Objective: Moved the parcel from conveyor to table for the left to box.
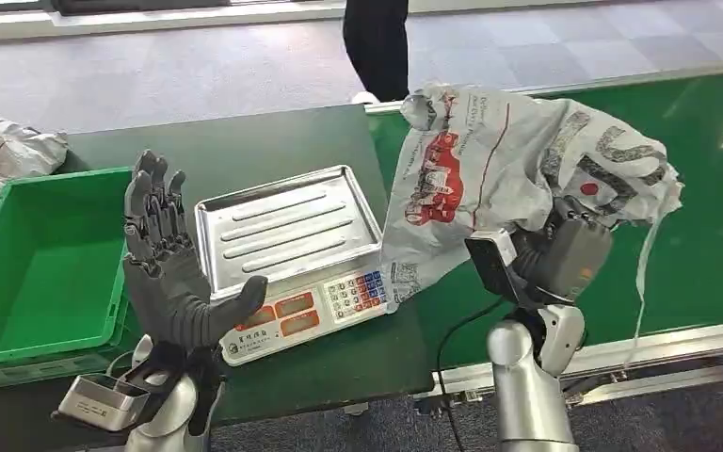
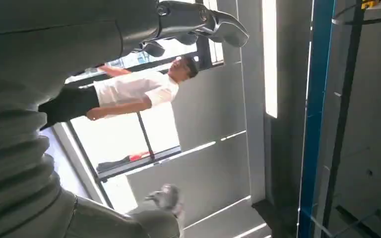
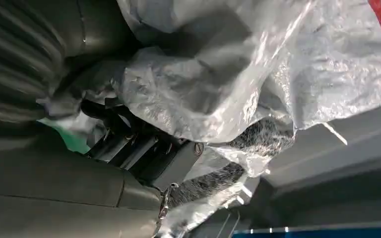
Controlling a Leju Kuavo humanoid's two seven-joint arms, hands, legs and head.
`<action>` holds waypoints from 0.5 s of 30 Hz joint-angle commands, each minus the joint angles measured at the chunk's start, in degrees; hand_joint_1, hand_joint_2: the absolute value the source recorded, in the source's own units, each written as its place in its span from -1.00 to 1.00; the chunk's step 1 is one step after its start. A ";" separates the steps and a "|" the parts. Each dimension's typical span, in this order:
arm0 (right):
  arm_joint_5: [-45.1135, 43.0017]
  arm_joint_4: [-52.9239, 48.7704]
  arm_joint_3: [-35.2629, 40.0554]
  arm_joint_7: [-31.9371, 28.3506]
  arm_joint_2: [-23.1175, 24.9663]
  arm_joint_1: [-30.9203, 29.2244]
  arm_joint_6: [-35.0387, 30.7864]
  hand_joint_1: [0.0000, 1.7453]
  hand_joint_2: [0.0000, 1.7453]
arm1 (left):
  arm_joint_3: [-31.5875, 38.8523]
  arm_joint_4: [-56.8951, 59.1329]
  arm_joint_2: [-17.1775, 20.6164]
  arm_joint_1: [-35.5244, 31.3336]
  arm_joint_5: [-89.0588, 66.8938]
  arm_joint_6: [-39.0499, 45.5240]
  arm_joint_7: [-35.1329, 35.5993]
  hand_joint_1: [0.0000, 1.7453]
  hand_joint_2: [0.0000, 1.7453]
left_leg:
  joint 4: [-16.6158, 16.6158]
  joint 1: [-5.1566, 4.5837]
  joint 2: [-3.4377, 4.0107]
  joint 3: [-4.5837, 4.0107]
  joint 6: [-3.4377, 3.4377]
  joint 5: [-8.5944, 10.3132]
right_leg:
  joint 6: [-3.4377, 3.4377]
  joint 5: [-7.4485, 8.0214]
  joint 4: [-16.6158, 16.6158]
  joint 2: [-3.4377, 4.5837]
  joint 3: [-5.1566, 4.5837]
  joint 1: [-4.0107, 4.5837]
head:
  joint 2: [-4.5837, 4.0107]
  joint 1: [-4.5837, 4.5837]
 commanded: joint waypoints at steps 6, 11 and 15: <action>-4.89 -24.46 -4.68 -1.49 1.77 2.45 0.26 1.00 1.00 | -1.60 2.95 1.02 -1.36 0.04 0.46 0.36 -1.00 1.00 | -0.03 -0.04 -0.34 0.05 0.07 0.03 | -0.09 -0.05 0.00 -0.15 0.08 -0.02 | 0.00 0.00; -10.30 -32.02 -4.64 -3.90 1.77 1.07 0.26 1.00 1.00 | -2.52 4.09 1.03 -1.87 0.06 0.52 0.38 -1.00 1.00 | 0.01 -0.08 -0.26 0.01 0.06 0.01 | -0.04 -0.04 0.04 -0.10 0.03 -0.06 | 0.00 0.02; -11.36 -26.44 -2.06 -4.47 1.77 -2.77 0.26 1.00 1.00 | -3.25 5.71 1.40 -2.43 0.87 0.38 0.20 -1.00 1.00 | -0.07 -0.02 -0.22 0.14 0.08 0.02 | -0.07 0.00 -0.10 0.01 0.17 0.00 | 0.00 0.02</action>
